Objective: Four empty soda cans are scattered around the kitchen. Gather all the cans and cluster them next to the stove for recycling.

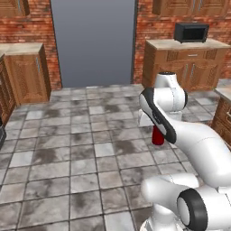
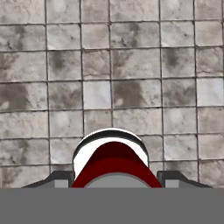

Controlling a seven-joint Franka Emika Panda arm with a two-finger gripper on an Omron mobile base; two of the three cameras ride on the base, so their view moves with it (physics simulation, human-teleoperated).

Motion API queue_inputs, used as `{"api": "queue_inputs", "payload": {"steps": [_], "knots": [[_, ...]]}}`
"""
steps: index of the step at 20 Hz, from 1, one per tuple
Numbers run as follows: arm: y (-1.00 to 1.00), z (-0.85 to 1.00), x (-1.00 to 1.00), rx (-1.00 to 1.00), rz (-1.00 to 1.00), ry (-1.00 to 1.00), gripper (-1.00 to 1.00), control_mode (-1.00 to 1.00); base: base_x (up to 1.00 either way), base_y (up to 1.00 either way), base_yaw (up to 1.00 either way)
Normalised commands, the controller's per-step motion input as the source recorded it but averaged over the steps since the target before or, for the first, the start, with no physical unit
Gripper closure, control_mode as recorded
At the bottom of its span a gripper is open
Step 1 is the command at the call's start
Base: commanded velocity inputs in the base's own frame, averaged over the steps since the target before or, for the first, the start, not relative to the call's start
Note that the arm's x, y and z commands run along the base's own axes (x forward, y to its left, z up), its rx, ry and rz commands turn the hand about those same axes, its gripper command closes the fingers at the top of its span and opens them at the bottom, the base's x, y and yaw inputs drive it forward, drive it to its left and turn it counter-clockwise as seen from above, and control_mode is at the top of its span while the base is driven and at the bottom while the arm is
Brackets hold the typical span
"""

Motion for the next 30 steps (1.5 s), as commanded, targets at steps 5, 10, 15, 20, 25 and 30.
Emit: {"api": "queue_inputs", "payload": {"steps": [5, 10, 15, 20, 25, 30], "knots": [[0.00, 0.00, 0.00, 0.00, 0.00, 0.00, 1.00, 1.00, 0.95, 0.05, 0.08], [0.00, 0.00, 0.00, 0.00, 0.00, 0.00, 1.00, 1.00, 1.00, 0.18, 0.07], [0.00, 0.00, 0.00, 0.00, 0.00, 0.00, 1.00, 1.00, 1.00, 0.17, 0.07], [0.00, 0.00, 0.00, 0.00, 0.00, 0.00, 1.00, 1.00, 1.00, 0.05, 0.15], [0.00, 0.00, 0.00, 0.00, 0.00, 0.00, 1.00, 1.00, 1.00, 0.00, 0.23], [0.00, 0.00, 0.00, 0.00, 0.00, 0.00, 1.00, 1.00, 0.75, 0.00, 0.35]]}}
